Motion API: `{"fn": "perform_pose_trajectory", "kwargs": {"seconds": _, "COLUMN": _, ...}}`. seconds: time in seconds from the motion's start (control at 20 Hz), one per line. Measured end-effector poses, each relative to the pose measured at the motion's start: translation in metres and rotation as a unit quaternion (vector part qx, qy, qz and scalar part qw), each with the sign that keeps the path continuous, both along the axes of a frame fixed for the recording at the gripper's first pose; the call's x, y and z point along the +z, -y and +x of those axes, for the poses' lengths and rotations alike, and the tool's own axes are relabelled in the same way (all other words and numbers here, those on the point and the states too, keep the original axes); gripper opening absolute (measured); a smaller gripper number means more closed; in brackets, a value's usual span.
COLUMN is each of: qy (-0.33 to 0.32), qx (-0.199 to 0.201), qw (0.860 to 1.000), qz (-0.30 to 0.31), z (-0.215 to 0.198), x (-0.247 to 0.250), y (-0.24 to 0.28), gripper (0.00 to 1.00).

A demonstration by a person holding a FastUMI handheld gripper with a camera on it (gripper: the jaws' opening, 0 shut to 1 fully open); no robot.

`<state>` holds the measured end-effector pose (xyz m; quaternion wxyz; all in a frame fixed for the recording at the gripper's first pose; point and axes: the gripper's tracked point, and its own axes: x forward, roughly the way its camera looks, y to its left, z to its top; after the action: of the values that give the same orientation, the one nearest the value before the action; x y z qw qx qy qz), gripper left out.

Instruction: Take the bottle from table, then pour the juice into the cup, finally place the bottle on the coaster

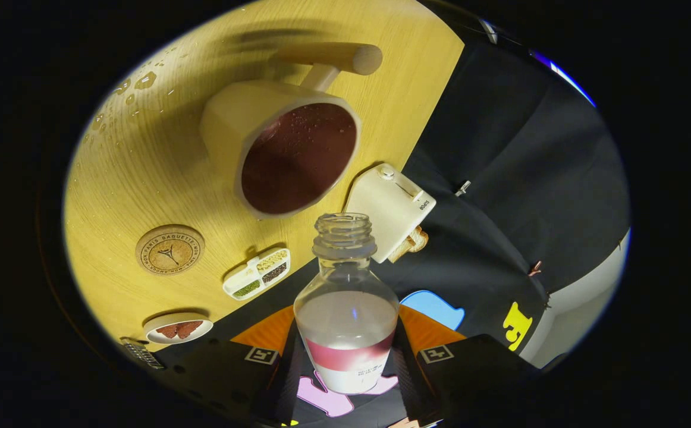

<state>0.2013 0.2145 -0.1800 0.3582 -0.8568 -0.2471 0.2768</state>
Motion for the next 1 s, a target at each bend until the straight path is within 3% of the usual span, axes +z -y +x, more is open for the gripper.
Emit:
{"fn": "perform_pose_trajectory", "kwargs": {"seconds": 0.4, "qy": -0.024, "qx": 0.006, "qw": 0.998, "qz": 0.053, "z": -0.011, "x": 0.01, "y": 0.001, "gripper": 0.71}}
{"fn": "perform_pose_trajectory", "kwargs": {"seconds": 0.65, "qy": -0.078, "qx": -0.035, "qw": 0.983, "qz": 0.163, "z": -0.012, "x": 0.028, "y": 0.013, "gripper": 0.71}}
{"fn": "perform_pose_trajectory", "kwargs": {"seconds": 0.75, "qy": -0.102, "qx": -0.06, "qw": 0.969, "qz": 0.216, "z": -0.014, "x": 0.043, "y": 0.02, "gripper": 0.71}}
{"fn": "perform_pose_trajectory", "kwargs": {"seconds": 0.85, "qy": -0.143, "qx": -0.091, "qw": 0.945, "qz": 0.279, "z": -0.013, "x": 0.058, "y": 0.034, "gripper": 0.71}}
{"fn": "perform_pose_trajectory", "kwargs": {"seconds": 1.0, "qy": -0.215, "qx": -0.159, "qw": 0.887, "qz": 0.377, "z": -0.006, "x": 0.071, "y": 0.063, "gripper": 0.71}}
